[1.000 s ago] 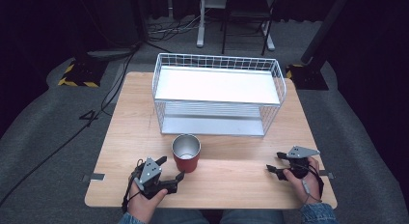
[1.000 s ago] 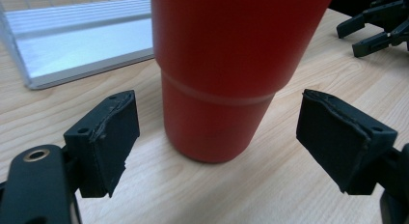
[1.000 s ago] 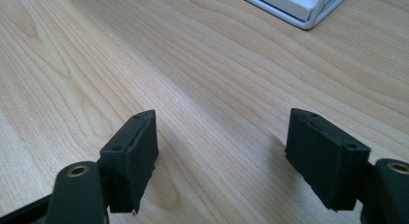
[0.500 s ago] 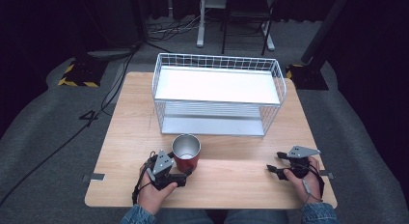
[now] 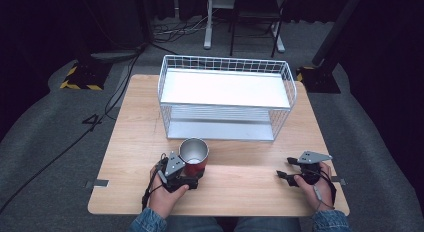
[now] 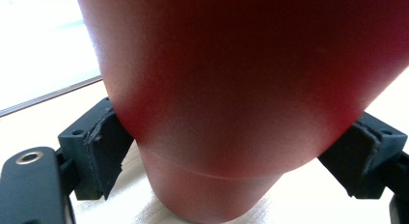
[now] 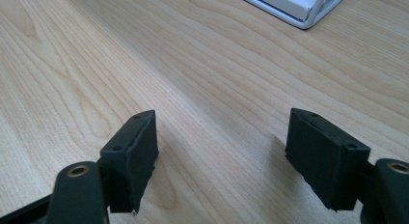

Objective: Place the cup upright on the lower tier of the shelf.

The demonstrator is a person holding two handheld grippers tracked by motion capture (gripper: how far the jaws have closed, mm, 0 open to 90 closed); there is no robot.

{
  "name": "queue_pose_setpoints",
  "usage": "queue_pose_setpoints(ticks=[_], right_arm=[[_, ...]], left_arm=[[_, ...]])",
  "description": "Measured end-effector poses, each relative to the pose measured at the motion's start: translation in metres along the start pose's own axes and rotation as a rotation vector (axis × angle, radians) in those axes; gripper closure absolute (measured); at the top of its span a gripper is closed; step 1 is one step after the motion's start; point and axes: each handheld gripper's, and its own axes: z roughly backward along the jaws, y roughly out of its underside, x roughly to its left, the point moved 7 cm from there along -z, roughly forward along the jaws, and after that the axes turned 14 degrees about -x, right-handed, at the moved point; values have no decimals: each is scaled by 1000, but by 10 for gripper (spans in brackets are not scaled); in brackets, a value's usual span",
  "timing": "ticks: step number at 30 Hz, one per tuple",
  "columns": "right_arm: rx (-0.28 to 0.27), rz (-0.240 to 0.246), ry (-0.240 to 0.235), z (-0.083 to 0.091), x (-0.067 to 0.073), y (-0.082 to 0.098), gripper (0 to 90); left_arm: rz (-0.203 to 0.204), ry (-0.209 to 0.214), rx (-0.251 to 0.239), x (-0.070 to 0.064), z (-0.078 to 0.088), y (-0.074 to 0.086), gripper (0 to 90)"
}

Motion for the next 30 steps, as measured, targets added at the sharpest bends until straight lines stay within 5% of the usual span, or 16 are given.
queue_pose_setpoints(ticks=[11,17,30], right_arm=[[1,2,2,0,0,0,274],[1,2,2,0,0,0,274],[1,2,2,0,0,0,274]], left_arm=[[30,-57,42,0,-8,1,132],[6,-75,39,-1,-10,0,150],[-17,-61,0,-3,-6,-5,164]])
